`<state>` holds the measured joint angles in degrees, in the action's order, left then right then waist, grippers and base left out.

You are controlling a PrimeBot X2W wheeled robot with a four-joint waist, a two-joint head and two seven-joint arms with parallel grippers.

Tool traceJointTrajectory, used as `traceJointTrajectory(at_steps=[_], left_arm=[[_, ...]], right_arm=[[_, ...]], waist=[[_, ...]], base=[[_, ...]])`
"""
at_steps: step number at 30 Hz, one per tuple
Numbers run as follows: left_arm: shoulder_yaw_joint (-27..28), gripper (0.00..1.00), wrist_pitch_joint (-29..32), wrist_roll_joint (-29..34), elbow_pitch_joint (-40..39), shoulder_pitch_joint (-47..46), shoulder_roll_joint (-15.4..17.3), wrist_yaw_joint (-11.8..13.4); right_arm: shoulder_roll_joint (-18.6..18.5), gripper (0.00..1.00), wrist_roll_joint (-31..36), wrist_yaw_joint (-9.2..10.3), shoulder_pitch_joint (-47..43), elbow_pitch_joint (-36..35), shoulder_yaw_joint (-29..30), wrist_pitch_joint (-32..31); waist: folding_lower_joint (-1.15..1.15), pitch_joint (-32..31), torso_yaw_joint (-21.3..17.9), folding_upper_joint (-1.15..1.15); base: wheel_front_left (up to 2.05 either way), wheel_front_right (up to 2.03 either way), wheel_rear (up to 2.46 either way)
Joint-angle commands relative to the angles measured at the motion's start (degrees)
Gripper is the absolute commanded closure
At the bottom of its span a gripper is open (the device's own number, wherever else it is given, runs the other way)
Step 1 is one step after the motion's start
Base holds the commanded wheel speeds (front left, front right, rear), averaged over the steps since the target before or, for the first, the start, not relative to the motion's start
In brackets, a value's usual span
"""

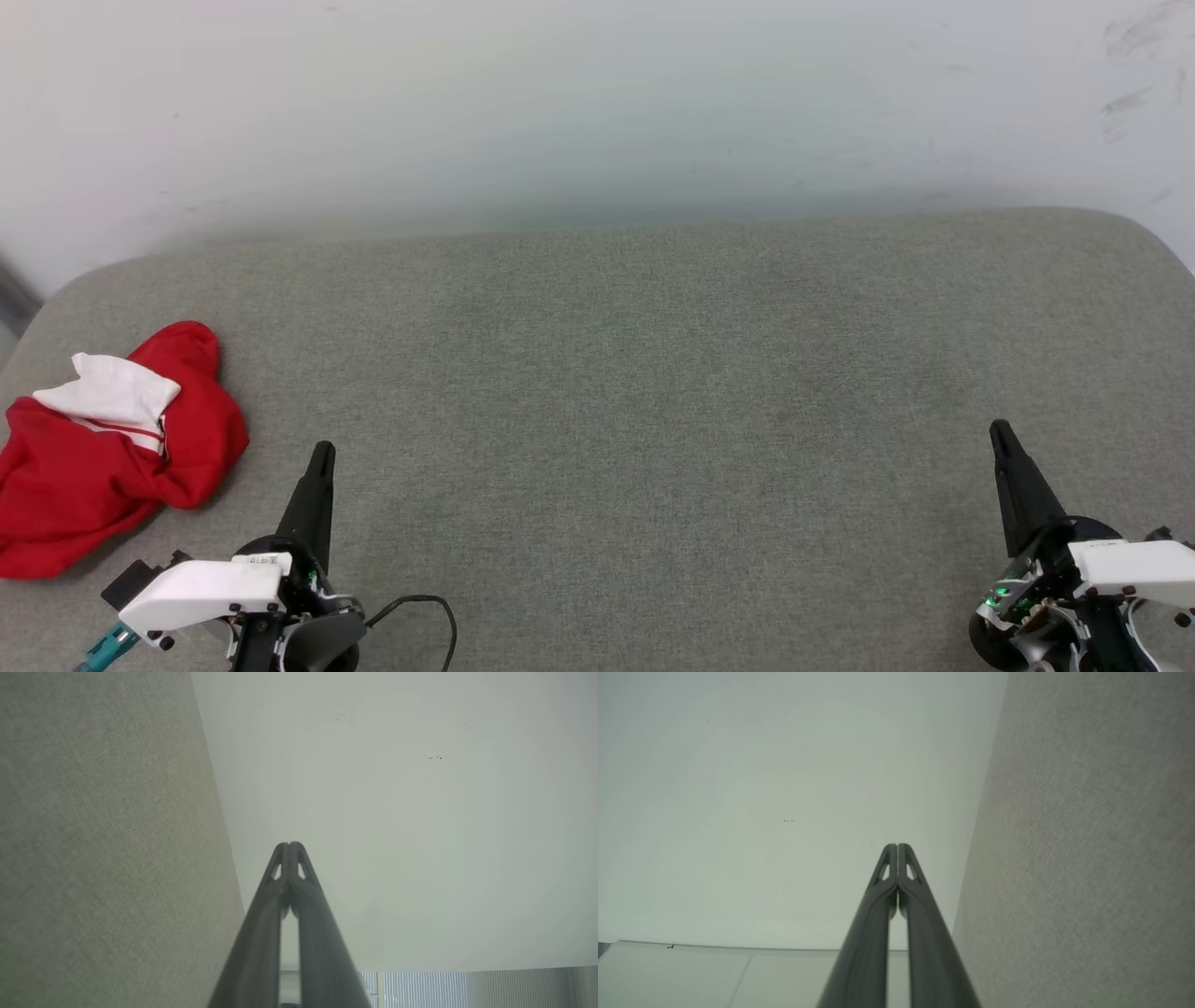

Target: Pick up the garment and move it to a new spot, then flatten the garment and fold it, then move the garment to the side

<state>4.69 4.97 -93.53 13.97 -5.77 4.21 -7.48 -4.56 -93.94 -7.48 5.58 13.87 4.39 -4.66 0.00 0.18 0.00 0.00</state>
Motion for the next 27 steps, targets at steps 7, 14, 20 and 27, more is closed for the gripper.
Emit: traceJointTrajectory(at_steps=[7,14,20,27], left_arm=[[0.36,1.00,0.42,0.27,0.07,-0.54,-0.21,-0.02],[0.52,1.00,0.48,0.46,0.09,-0.56,-0.31,-0.02],[0.59,1.00,0.60,0.58,0.09,-0.57,-0.37,-0.02],[0.47,0.00,0.39,0.26,0.25,0.05,-0.46,0.00]], right_arm=[[0.34,1.00,0.33,-0.02,0.83,0.10,0.26,-0.34],[0.49,1.00,0.57,-0.02,0.85,0.10,0.46,-0.47],[0.55,1.00,0.69,-0.02,0.86,0.11,0.57,-0.58],[0.45,0.00,0.44,-0.01,-0.11,0.26,0.58,-0.41]], waist=[[0.00,0.00,0.00,0.00],[0.00,0.00,0.00,0.00],[0.00,0.00,0.00,0.00],[0.00,0.00,0.00,0.00]], base=[[0.00,0.00,0.00],[0.00,0.00,0.00],[0.00,0.00,0.00],[0.00,0.00,0.00]])
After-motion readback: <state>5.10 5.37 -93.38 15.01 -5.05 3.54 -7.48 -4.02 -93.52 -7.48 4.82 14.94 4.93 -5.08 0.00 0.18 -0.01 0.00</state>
